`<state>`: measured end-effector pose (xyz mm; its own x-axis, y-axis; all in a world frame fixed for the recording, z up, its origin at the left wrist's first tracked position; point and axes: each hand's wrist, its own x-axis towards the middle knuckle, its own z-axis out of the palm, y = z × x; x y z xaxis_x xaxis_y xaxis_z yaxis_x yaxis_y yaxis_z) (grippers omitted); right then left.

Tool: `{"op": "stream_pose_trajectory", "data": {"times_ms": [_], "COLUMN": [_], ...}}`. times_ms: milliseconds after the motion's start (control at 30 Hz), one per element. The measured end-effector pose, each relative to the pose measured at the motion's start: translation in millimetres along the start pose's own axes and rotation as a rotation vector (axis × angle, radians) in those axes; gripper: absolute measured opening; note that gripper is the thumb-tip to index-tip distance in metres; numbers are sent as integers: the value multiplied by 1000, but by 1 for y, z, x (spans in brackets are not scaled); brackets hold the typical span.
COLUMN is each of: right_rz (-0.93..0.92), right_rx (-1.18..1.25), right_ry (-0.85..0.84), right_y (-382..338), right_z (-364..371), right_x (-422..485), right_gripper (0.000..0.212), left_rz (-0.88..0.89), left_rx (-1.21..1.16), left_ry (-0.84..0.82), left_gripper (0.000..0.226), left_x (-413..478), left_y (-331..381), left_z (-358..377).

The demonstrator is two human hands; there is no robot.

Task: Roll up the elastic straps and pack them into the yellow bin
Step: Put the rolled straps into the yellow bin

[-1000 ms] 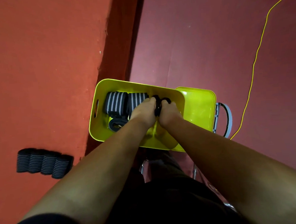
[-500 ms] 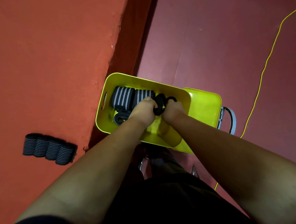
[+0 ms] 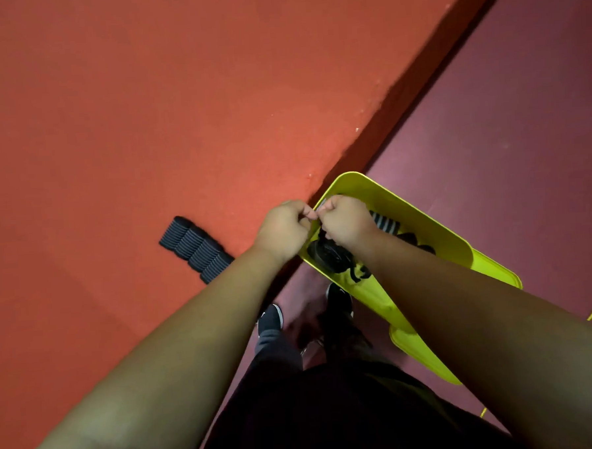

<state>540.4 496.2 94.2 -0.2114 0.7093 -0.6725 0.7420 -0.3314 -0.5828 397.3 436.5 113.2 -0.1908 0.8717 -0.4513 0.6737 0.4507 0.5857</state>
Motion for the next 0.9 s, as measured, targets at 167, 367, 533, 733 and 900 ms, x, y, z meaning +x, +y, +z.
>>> {"op": "stream_pose_trajectory", "data": {"times_ms": [167, 367, 533, 733, 900], "right_rz": [-34, -2, 29, 44, 63], "right_rx": [4, -43, -167, -138, -151], "right_ry": [-148, -311, -342, -339, -353], "right_y": [-65, -93, -96, -80, -75], "right_z": [61, 142, 190, 226, 240], "right_x": [-10, -9, -7, 6, 13], "right_gripper": [16, 17, 10, 46, 61], "left_rz": [-177, -380, -381, -331, -323], "left_rx": [-3, -17, -1, 3, -10], "left_ry": [114, 170, 106, 14, -22], "left_gripper": [24, 29, 48, 62, 58], "left_x": [-35, -63, -63, -57, -55], "left_y": [-75, -158, -198, -215, -224], "left_z": [-51, -87, -93, -87, -75]}}
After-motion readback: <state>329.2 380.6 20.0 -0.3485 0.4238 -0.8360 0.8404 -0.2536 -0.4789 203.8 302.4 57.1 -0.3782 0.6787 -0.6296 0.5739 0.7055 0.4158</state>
